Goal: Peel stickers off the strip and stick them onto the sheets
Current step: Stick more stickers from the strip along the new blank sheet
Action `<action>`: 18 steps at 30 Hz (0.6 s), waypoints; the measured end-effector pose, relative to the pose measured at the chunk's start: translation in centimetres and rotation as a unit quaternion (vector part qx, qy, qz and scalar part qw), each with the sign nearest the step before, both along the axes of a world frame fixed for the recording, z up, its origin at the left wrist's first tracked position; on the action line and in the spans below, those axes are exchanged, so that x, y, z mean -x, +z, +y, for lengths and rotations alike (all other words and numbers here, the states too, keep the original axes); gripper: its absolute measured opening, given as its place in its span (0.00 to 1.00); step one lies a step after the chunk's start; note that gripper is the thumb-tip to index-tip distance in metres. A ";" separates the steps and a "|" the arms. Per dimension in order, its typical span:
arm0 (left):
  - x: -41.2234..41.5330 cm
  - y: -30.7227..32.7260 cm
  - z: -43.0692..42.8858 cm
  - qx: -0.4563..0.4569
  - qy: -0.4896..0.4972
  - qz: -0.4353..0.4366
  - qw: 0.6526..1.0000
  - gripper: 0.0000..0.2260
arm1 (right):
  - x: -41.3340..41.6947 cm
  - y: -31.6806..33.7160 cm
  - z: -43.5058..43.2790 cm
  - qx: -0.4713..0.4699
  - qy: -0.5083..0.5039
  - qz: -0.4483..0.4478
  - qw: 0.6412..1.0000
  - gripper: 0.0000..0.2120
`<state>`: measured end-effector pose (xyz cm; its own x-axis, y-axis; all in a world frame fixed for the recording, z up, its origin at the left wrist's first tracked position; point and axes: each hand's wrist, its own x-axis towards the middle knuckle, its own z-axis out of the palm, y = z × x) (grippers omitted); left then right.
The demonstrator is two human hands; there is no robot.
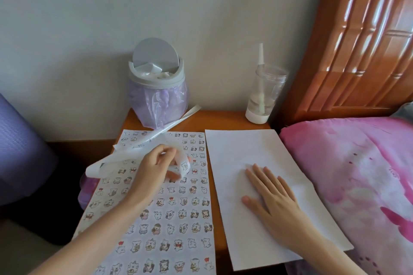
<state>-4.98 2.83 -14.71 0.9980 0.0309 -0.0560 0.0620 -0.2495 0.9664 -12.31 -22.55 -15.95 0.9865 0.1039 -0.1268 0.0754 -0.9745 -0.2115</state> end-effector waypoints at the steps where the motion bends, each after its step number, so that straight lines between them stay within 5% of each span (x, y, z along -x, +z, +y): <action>1: 0.1 0.1 0.0 0.002 0.002 0.000 1.000 0.08 | 0.0 0.0 -0.1 0.000 -0.001 0.003 1.000 0.36; 9: 0.0 0.3 -1.0 0.017 0.029 0.002 0.999 0.05 | -0.5 0.0 0.0 -0.046 -0.011 -0.007 0.999 0.45; 15: -1.0 3.5 -1.5 0.102 0.003 -0.006 0.995 0.05 | -3.0 4.9 2.7 -0.288 -0.015 -0.077 0.955 0.21; 18: -1.8 5.3 -1.7 0.115 -0.006 -0.018 0.993 0.06 | -5.0 6.5 4.8 -0.376 0.010 -0.088 0.922 0.19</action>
<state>-3.16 1.15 -9.39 0.9997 0.0102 -0.0240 0.0242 -0.0221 0.9995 -7.35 -17.78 -9.41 0.9817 0.1155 0.1512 0.1900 -0.5545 -0.8102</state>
